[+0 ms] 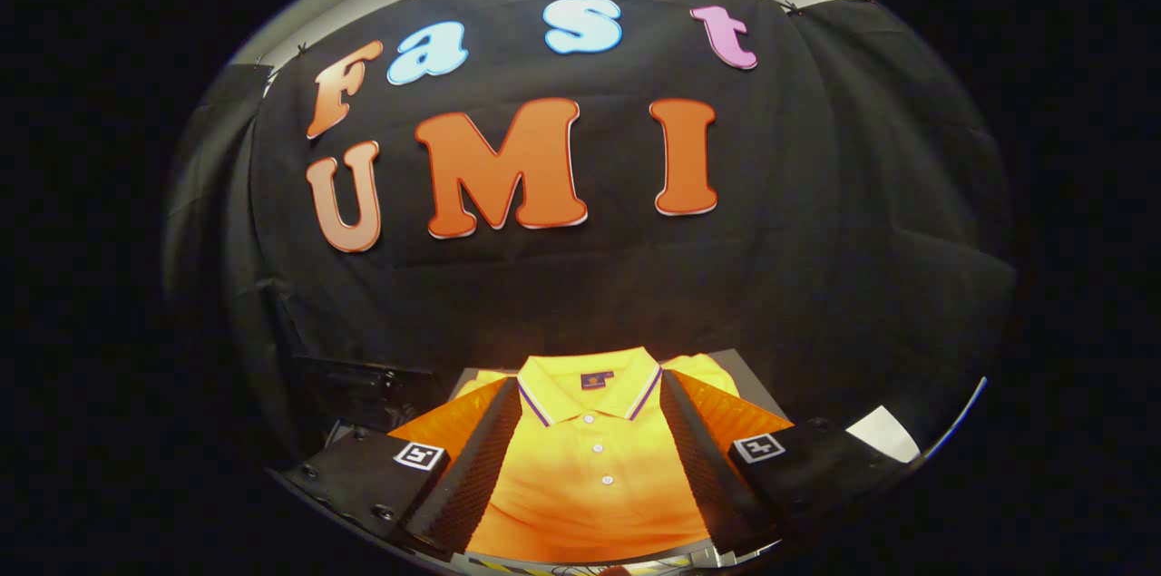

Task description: Put the clothes into the washing machine and then close the washing machine lid.

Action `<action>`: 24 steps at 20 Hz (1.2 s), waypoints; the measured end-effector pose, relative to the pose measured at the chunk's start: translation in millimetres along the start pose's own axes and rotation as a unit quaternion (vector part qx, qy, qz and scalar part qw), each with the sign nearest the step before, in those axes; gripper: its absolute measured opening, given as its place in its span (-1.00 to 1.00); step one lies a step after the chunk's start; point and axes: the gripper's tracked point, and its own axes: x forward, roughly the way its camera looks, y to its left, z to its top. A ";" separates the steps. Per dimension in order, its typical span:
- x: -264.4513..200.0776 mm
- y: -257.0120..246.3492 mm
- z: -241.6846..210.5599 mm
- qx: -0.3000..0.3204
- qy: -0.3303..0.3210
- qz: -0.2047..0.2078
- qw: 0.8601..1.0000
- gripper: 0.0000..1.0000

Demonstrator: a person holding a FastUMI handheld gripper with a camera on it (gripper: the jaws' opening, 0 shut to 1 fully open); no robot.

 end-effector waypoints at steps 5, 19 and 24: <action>49.6 -8.9 -53.6 -0.003 0.087 -0.006 0.996 0.99; 80.3 -19.8 -98.4 -0.008 0.192 -0.016 0.981 1.00; 80.3 -14.5 -99.5 -0.010 0.196 -0.016 0.981 0.82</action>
